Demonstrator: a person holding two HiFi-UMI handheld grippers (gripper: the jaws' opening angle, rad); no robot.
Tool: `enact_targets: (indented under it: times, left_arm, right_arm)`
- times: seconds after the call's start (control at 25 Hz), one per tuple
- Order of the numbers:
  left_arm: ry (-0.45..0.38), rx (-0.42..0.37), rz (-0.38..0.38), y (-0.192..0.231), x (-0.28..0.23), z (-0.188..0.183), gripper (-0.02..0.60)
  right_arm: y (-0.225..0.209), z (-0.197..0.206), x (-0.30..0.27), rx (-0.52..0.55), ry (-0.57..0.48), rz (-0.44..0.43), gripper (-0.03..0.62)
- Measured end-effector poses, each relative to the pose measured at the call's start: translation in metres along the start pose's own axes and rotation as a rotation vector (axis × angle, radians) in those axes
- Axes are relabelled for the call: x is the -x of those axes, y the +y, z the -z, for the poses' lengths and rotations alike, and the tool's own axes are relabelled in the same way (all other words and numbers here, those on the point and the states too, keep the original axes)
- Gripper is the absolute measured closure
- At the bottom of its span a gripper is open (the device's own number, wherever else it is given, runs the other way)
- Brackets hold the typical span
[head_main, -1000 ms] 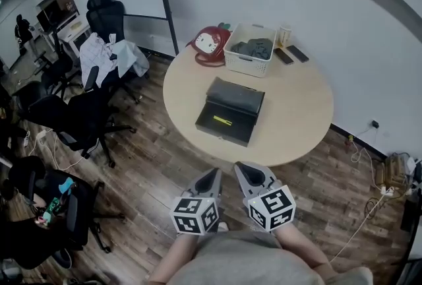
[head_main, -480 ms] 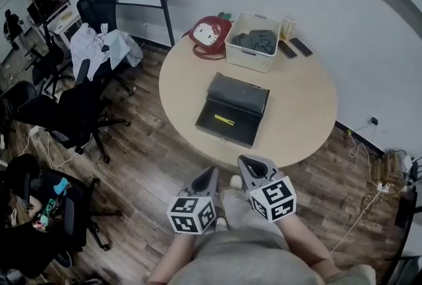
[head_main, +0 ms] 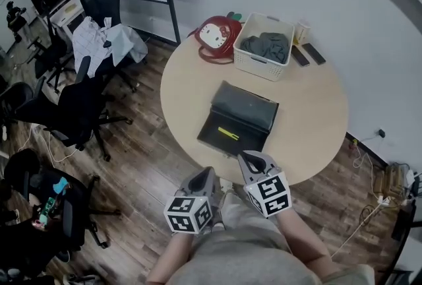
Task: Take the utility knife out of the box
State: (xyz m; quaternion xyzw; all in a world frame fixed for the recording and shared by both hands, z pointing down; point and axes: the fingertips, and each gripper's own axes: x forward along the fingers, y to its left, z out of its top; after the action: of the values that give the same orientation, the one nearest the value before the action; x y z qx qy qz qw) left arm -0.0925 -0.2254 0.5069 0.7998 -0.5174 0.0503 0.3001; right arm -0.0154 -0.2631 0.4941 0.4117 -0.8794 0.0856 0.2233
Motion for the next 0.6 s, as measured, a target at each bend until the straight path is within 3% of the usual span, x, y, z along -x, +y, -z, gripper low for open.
enact_targets:
  times: [0.36,0.6]
  left_arm:
    - [0.029,0.033,-0.036,0.019,-0.042,-0.013,0.578]
    - [0.055,0.049,-0.042,0.03,-0.065,-0.014,0.578]
  right_arm:
    - [-0.042,0.014,-0.059,0.069,0.108,-0.008,0.593]
    - [-0.056,0.035,-0.098,0.148,0.241,-0.037,0.592]
